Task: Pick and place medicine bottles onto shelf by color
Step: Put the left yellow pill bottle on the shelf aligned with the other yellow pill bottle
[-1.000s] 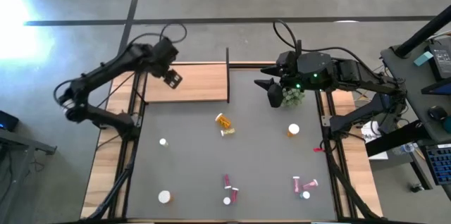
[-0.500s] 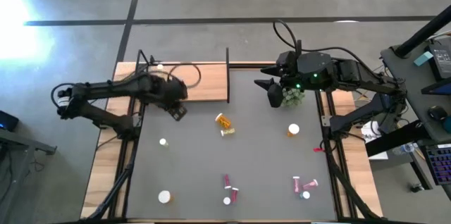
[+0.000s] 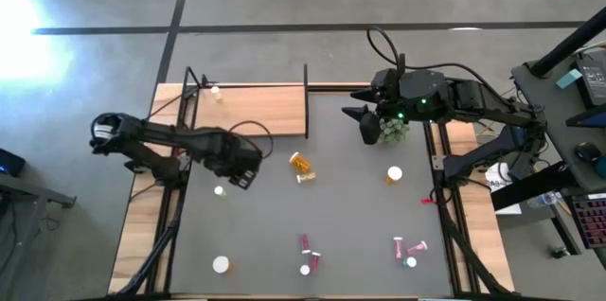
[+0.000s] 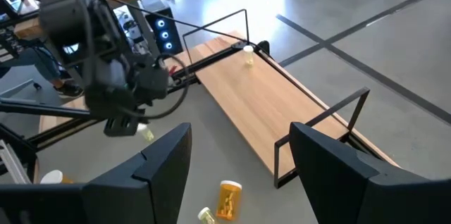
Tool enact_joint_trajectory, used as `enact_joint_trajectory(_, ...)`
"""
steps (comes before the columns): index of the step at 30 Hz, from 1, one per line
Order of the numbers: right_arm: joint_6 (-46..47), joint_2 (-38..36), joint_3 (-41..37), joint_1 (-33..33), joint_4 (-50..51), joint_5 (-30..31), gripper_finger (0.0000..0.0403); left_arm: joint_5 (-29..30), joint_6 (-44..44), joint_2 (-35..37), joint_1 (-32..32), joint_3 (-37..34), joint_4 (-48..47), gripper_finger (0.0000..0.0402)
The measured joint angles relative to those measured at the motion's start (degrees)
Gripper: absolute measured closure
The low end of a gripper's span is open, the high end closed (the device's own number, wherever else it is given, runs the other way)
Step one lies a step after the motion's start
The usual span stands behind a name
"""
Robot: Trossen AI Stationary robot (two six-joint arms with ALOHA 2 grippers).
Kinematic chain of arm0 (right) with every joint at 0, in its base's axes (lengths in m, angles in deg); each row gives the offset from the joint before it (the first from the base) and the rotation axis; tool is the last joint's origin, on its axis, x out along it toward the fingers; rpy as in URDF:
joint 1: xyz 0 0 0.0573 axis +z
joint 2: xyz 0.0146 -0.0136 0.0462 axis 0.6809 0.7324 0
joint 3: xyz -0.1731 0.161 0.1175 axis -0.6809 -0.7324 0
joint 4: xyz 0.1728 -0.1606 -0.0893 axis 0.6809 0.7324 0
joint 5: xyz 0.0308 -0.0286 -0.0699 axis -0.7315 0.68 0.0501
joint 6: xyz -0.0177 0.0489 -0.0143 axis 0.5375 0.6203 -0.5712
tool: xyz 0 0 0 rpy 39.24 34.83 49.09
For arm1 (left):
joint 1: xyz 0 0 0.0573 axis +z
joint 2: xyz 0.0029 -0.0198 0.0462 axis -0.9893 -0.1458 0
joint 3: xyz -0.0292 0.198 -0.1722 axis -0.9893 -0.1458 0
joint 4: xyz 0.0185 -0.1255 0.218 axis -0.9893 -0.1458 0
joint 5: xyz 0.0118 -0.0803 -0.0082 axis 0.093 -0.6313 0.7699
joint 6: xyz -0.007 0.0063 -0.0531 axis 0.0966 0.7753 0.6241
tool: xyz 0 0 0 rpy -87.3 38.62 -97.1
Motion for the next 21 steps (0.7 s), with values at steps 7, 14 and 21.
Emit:
enact_joint_trajectory(7, 0.0, 0.0, 0.0, 0.0, 0.0, 0.0, 0.0174, -2.6, 13.3, -2.4, -6.5, -0.5, -0.3, 0.0200)
enact_joint_trajectory(14, 0.0, 0.0, 0.0, 0.0, 0.0, 0.0, 0.0174, -4.1, 24.6, -3.9, -11.4, -1.4, -1.6, 0.0200)
enact_joint_trajectory(21, 0.0, 0.0, 0.0, 0.0, 0.0, 0.0, 0.0174, -4.2, 28.4, -1.5, -12.3, -7.5, 2.3, 0.0200)
